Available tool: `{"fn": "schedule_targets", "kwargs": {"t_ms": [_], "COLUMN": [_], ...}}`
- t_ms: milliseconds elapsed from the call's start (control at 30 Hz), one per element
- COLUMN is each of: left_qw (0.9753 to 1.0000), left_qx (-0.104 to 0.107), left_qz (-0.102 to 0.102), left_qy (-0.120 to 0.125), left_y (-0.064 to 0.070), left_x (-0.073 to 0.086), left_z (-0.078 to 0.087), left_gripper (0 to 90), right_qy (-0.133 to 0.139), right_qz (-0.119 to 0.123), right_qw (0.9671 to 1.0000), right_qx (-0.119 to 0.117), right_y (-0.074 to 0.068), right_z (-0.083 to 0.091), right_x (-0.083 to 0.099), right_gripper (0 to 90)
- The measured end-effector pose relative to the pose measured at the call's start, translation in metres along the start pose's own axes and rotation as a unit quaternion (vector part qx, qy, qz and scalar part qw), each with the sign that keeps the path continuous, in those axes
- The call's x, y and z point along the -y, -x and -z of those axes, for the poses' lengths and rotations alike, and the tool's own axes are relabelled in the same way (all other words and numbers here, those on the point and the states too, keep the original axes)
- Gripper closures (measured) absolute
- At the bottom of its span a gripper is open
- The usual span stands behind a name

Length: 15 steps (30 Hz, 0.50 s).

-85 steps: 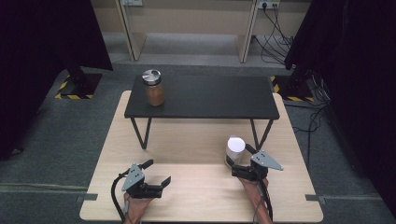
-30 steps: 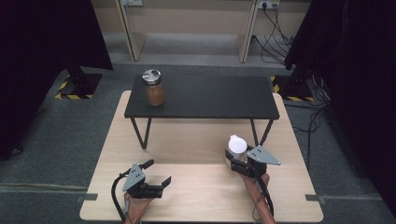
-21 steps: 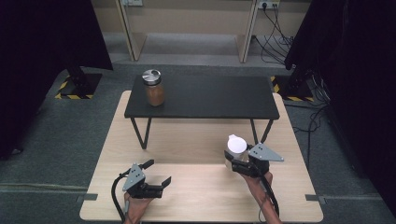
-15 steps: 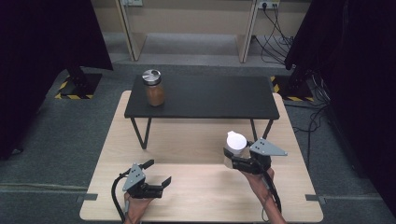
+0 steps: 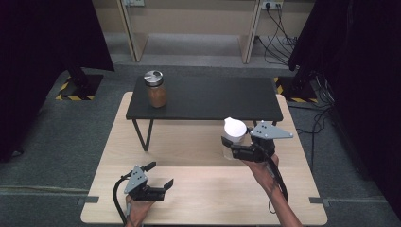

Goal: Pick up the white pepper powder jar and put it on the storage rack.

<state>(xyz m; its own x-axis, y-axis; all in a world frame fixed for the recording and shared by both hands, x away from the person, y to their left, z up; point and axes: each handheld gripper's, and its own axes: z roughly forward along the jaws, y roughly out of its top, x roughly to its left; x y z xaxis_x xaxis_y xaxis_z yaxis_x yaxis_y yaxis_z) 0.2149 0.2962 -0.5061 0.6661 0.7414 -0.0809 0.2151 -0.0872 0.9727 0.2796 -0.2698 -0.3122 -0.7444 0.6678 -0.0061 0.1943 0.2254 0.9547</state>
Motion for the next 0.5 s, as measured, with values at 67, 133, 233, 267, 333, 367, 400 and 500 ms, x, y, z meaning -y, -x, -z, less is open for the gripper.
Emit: {"fn": "schedule_targets", "kwargs": {"t_ms": [67,133,233,267,333,367,400,500], "left_qw": [1.0000,1.0000,1.0000,1.0000,1.0000,1.0000,1.0000,1.0000], "left_qx": [0.000,0.000,0.000,0.000,0.000,0.000,-0.001,-0.001], "left_qz": [0.000,0.000,0.000,0.000,0.001,0.001,0.001,0.001], "left_qy": [0.000,0.000,0.000,0.000,0.001,0.001,0.001,0.001], "left_y": [0.000,0.000,0.000,0.000,0.000,0.000,0.000,0.000], "left_x": [0.000,0.000,0.000,0.000,0.000,0.000,0.000,0.000], "left_z": [0.000,0.000,0.000,0.000,0.000,0.000,0.000,0.000], "left_gripper": [2.2,2.2,2.2,2.2,2.2,2.2,2.2,2.2], "right_qy": [0.003,0.008,0.015,0.016,0.018,0.019,0.020,0.021], "right_qz": [-0.004,-0.007,-0.012,-0.010,-0.008,-0.008,-0.008,-0.007], "right_qw": [1.0000,0.9999,0.9998,0.9998,0.9998,0.9997,0.9997,0.9995], "right_qx": [0.000,0.000,0.002,0.005,0.011,0.012,0.015,0.021], "right_y": [0.001,0.003,0.006,0.006,0.007,0.008,0.008,0.010], "right_z": [0.000,-0.001,-0.002,-0.002,-0.003,-0.003,-0.004,-0.005], "right_x": [-0.008,-0.015,-0.026,-0.030,-0.037,-0.040,-0.043,-0.050], "right_gripper": [30.8,30.7,30.8,30.8,30.8,30.8,30.8,30.8]}}
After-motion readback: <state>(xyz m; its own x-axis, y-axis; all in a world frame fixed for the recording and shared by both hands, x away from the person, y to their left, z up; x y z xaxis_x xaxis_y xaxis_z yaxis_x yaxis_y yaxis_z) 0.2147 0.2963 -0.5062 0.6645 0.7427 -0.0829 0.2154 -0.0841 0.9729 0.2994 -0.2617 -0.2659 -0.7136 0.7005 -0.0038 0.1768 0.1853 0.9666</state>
